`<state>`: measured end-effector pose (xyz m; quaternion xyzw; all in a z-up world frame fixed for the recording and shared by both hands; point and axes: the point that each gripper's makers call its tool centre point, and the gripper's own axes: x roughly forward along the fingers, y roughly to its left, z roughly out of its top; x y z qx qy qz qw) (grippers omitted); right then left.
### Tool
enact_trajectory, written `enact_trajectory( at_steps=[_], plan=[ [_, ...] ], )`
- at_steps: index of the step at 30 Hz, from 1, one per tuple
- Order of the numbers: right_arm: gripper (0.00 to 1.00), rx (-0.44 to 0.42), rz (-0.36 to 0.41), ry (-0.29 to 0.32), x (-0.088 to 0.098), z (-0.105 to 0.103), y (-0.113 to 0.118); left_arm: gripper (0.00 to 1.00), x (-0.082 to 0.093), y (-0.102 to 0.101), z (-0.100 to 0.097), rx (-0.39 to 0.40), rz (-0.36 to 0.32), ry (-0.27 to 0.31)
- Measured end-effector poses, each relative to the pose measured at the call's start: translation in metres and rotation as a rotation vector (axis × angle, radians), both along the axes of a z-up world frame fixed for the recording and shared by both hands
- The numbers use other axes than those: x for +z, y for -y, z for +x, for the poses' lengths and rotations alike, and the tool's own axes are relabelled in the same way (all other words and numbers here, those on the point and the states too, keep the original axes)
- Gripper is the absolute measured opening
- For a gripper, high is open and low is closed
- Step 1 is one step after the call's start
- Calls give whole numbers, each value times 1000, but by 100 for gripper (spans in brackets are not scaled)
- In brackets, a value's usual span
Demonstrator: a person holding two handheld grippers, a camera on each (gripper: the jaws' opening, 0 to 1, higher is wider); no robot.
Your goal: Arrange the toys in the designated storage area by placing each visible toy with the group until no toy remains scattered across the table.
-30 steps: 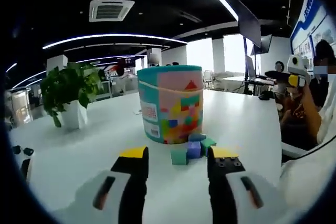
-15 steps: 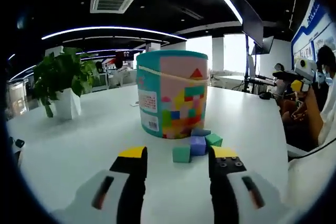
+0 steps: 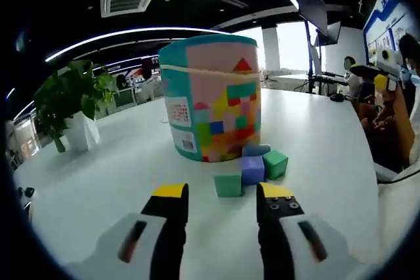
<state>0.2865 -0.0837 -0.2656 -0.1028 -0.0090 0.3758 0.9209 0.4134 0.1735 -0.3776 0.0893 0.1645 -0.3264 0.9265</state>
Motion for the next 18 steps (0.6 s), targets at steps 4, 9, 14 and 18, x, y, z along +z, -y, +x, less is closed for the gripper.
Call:
enact_trajectory(
  at_steps=[4, 9, 14, 18],
  plan=[
    [44, -2, 11, -15, -2, 5, 0, 41, -5, 7, 4, 11, -12, 1],
    [43, 23, -10, -27, -12, 1, -5, 29, -5, 16, 6, -1, -12, 27],
    [43, 7, -12, -27, -12, 3, 3, 28, -11, 20, 11, -11, -7, 25],
    [43, -3, 7, -16, -7, 5, 5, 22, -15, 25, 13, -32, -3, 32]
  ],
)
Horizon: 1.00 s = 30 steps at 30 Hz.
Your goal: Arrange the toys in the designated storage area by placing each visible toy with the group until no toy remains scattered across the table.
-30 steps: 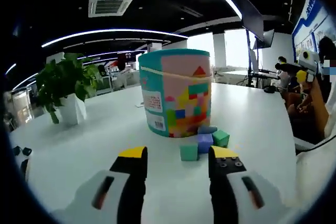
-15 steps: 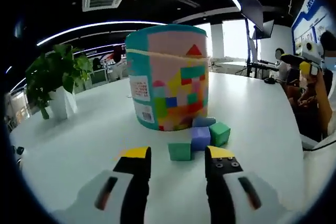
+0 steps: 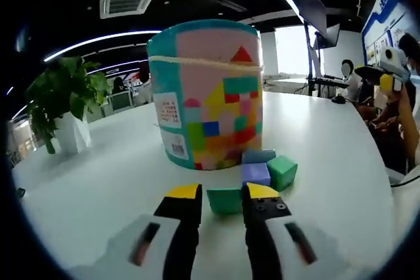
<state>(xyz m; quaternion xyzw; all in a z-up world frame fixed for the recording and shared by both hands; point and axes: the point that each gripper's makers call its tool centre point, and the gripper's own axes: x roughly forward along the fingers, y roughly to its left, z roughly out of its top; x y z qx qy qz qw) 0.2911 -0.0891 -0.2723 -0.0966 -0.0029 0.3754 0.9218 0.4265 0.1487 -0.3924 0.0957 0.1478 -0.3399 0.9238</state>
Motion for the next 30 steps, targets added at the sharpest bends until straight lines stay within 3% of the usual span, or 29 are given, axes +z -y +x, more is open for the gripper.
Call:
enact_trajectory(
  at_steps=[6, 7, 9, 11, 16, 19, 30],
  plan=[
    [42, 0, -11, 5, -1, 0, -2, 22, 2, -1, 1, 21, -22, 7],
    [42, 2, -15, 3, -2, 0, -3, 22, 2, -3, 3, 23, -15, 20],
    [42, 3, -18, 2, -3, 0, -4, 25, -12, -8, 6, 27, 68, 10],
    [42, 2, -18, 5, -2, 1, -4, 25, -17, -6, 6, 23, 75, 7],
    [41, -4, -19, 6, -2, 2, -3, 22, -13, -7, 7, 37, 7, -7],
    [41, 1, -22, 3, -4, 2, -5, 21, -11, -9, 8, 54, 11, 0],
    [40, 11, -26, -1, -7, 3, -9, 20, 23, -28, 7, 81, -136, 6]
  ],
)
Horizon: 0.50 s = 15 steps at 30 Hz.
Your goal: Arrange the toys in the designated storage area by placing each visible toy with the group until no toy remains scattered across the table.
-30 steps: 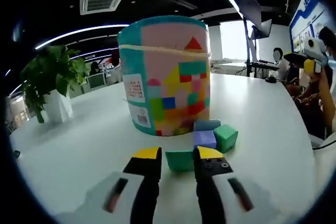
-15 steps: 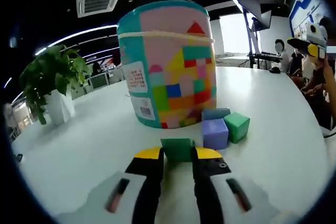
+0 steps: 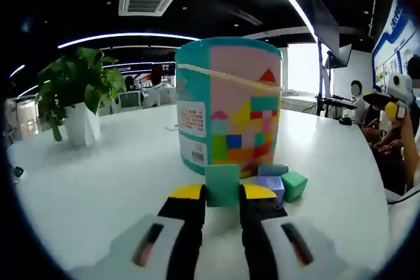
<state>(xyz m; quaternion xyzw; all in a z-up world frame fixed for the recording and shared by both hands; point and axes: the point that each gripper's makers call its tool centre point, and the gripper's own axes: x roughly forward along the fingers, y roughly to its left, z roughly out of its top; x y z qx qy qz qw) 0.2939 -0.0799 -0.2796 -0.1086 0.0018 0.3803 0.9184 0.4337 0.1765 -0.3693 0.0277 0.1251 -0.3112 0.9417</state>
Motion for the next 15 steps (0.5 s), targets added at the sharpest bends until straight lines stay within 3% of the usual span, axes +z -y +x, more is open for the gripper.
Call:
enact_trajectory(
  at_steps=[5, 15],
  plan=[
    [40, -1, -9, -2, -2, -1, 1, 20, 17, -5, -1, 3, -54, 28],
    [40, -5, -7, -5, -3, 1, 2, 20, 43, -2, -2, -22, -52, 76]
  ],
)
